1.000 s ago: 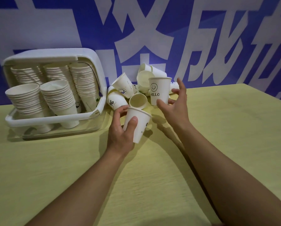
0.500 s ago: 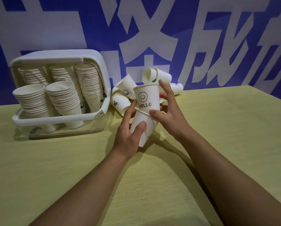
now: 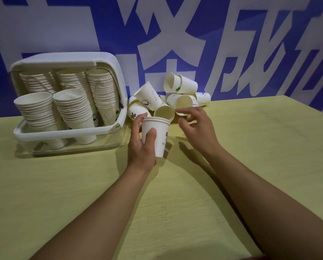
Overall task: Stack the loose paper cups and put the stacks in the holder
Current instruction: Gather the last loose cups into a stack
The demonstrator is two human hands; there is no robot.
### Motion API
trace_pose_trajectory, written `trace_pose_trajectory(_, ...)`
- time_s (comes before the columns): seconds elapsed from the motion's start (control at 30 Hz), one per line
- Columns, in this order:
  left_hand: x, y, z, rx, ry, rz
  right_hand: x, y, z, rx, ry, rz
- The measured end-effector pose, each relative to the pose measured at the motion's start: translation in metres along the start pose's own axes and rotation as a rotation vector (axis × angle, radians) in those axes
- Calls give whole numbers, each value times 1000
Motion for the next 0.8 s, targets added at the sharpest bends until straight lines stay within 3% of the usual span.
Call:
trace_pose_trajectory(0.1, 0, -2, 1, 18, -33, 36, 25, -17, 32, 223, 152, -100)
trace_pose_trajectory(0.17, -1, -3, 2, 20, -42, 39, 41, -23, 53, 279, 263, -134)
trace_pose_trajectory(0.37, -6, -2, 4, 7, -36, 16, 73, -27, 93, 207, 447, -130)
trace_pose_trajectory(0.63, -8, -3, 5, 3, -22, -11, 74, -25, 96, -75, 563, -24)
trace_pose_trajectory(0.8, -4, 0, 1, -63, 22, 25, 68, -60, 63, 91, 453, 37)
Point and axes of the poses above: each hand's wrist, its own z-axis towards the middle knuckle, its own y-axis out of the palm, x = y × z, the point moved 4 cm from there along z, towards the middle knuckle, and after that the axes turned 3 degrees about -x, right-handed, at the moved point
